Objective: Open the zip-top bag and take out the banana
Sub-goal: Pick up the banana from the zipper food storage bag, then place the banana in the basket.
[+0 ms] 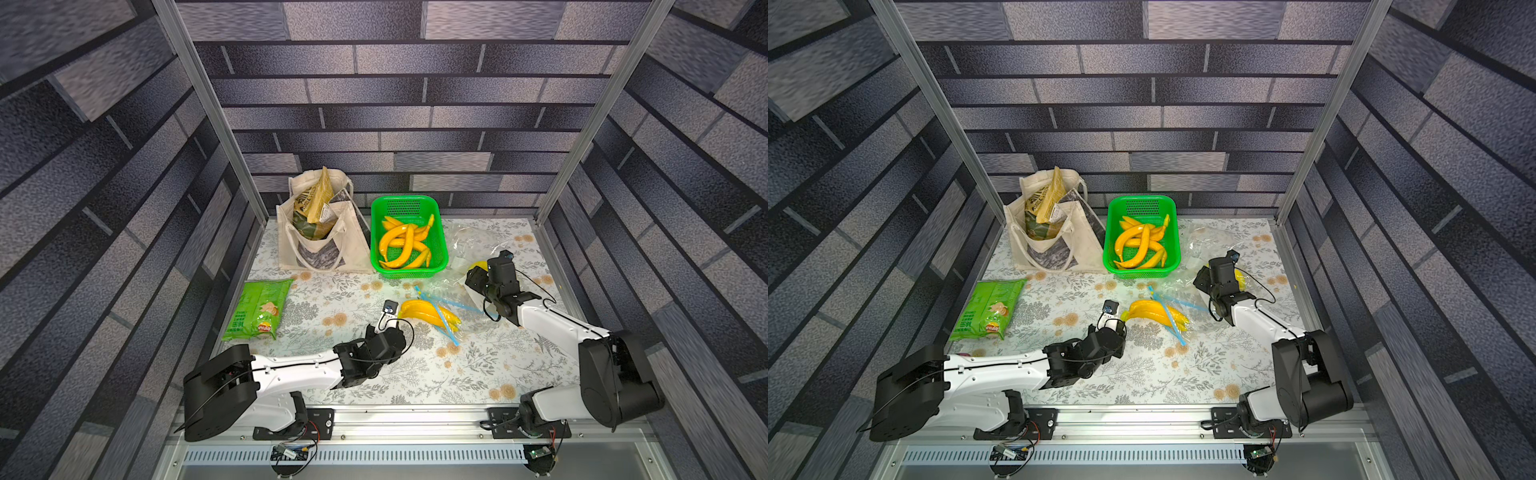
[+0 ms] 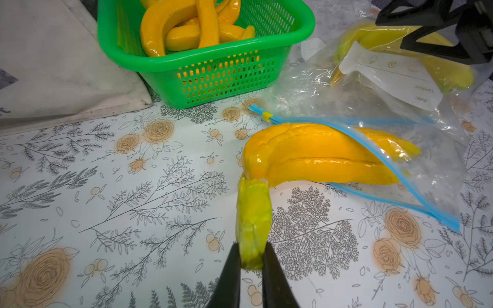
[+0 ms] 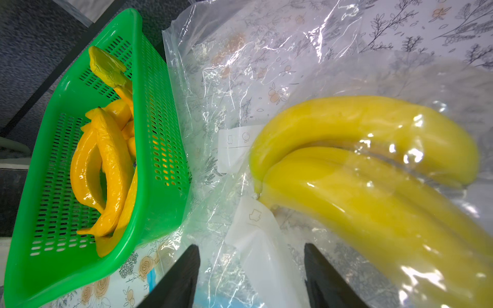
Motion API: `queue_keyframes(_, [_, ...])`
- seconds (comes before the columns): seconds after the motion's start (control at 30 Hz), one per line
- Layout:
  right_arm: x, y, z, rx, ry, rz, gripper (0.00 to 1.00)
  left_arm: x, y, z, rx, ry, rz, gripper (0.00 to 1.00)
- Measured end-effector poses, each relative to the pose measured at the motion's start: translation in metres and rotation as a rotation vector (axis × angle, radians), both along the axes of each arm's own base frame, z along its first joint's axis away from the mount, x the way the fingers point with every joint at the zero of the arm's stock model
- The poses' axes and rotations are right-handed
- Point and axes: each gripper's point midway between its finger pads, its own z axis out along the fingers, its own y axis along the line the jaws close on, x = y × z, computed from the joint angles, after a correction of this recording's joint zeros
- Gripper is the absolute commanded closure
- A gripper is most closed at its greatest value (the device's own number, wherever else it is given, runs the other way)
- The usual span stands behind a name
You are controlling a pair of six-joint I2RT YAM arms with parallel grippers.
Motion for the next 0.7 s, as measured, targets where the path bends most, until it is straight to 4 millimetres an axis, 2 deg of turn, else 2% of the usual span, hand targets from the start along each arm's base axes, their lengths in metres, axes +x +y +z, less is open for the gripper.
queue_keyframes(0.2, [-0.002,-0.002,-0.003,-0.008,0.010,-0.006,0.35,0.004,0.023,0.021,0.020,-0.036,0.030,0.88])
queue_keyframes(0.43, [-0.014,-0.008,-0.003,-0.016,0.030,-0.019,0.35,0.023,0.055,0.068,-0.017,-0.091,0.093,0.87])
queue_keyframes(0.7, [-0.038,-0.015,0.014,0.000,0.009,-0.026,0.35,0.043,0.047,0.111,-0.057,-0.128,0.067,0.86])
